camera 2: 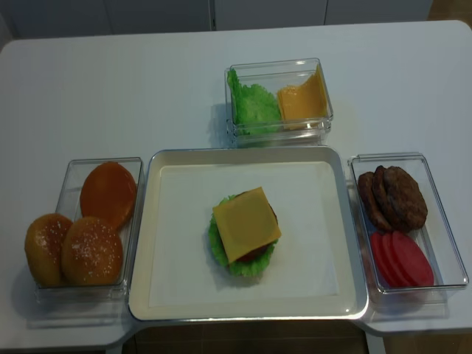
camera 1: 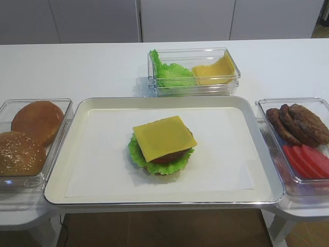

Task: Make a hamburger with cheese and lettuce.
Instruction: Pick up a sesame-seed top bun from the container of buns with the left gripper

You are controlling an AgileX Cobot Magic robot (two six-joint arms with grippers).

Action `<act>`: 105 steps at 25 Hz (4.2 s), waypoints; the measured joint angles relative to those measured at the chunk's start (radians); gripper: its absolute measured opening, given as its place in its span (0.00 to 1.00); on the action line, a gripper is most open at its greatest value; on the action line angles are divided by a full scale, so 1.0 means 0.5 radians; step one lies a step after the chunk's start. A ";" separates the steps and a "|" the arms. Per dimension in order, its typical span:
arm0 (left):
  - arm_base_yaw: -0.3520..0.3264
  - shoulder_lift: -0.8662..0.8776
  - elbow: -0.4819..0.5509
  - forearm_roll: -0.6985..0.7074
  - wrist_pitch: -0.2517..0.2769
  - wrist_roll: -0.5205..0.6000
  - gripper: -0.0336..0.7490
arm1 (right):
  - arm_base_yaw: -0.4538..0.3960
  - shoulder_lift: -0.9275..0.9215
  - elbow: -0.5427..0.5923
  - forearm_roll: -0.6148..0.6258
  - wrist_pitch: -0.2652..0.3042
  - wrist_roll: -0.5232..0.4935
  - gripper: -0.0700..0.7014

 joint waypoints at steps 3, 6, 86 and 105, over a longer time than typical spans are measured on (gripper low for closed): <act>0.000 0.000 0.000 0.000 0.000 0.000 0.60 | 0.000 0.000 0.000 0.000 0.000 0.000 0.74; 0.000 0.000 0.000 0.000 0.000 0.000 0.60 | 0.000 0.000 0.000 0.000 0.000 0.000 0.74; 0.834 2.812 -0.852 -0.797 -0.312 0.927 0.66 | 0.000 0.000 0.000 -0.001 0.000 0.000 0.74; 0.837 2.892 -0.852 -0.881 -0.167 1.009 0.52 | 0.000 0.000 0.000 -0.001 0.000 0.000 0.74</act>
